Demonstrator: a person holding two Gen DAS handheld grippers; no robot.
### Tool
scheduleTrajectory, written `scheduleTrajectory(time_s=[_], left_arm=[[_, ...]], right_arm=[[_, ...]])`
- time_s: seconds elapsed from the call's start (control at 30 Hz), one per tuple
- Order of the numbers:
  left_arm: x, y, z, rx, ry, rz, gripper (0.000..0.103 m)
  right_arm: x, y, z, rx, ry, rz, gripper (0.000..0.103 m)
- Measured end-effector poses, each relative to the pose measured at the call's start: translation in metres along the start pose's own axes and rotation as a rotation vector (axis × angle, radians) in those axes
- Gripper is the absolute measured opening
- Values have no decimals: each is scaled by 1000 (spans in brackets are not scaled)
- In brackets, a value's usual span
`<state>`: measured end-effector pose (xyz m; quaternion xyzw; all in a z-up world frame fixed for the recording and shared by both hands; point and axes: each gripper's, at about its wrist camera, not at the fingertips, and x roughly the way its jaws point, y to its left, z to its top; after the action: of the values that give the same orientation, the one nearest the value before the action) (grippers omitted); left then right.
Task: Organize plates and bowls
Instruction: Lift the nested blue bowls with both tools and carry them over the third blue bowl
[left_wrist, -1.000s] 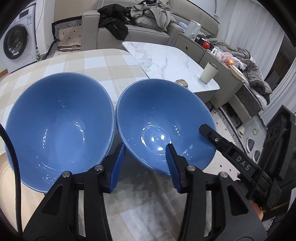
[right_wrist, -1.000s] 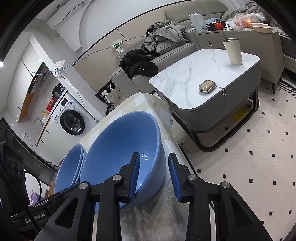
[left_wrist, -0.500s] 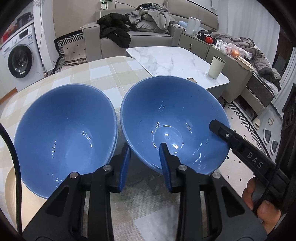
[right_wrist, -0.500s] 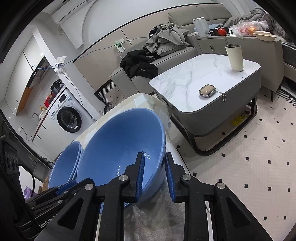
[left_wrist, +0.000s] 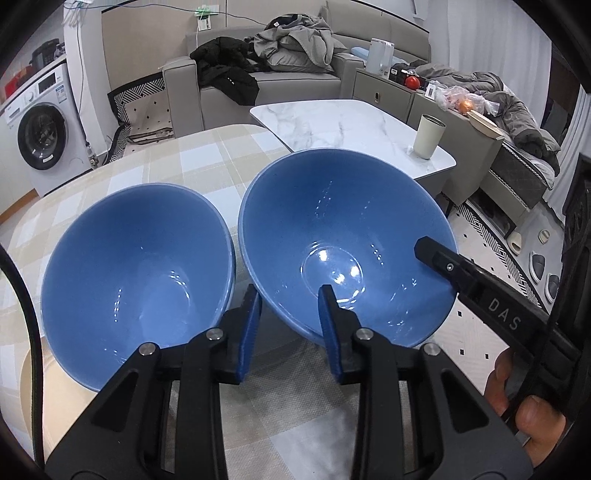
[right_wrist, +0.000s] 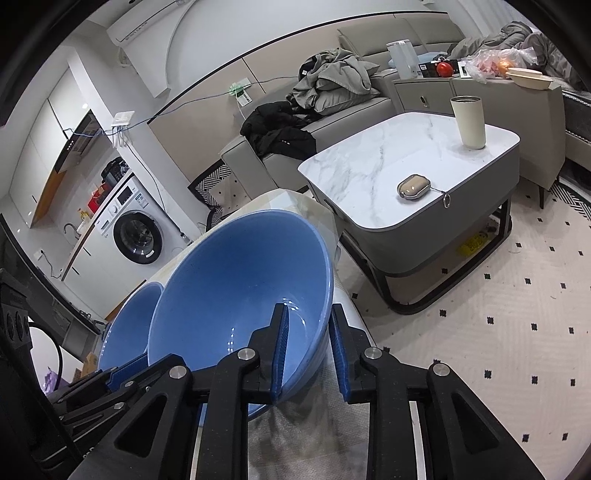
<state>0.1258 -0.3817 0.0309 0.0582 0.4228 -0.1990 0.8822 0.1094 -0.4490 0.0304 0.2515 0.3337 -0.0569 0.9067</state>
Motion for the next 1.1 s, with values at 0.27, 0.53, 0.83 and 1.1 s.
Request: scheduleTrajectory(time_s=[0.27,0.53,0.83,1.1], left_arm=[[-20,-2,1,14,-29,6,29],[-46,-7,0,25,-66,9,29],[-81,-7,-2,31,-121,16,29],[-114,4,-5,12,-169,30,29]], right_arm=[[-10,4,2,-9,-22,15,24],[-23,11,6,-26,-52,23,24],[-39,24,9,-47,-85,35,24],[-52,47,9,-83,-103,61,24]])
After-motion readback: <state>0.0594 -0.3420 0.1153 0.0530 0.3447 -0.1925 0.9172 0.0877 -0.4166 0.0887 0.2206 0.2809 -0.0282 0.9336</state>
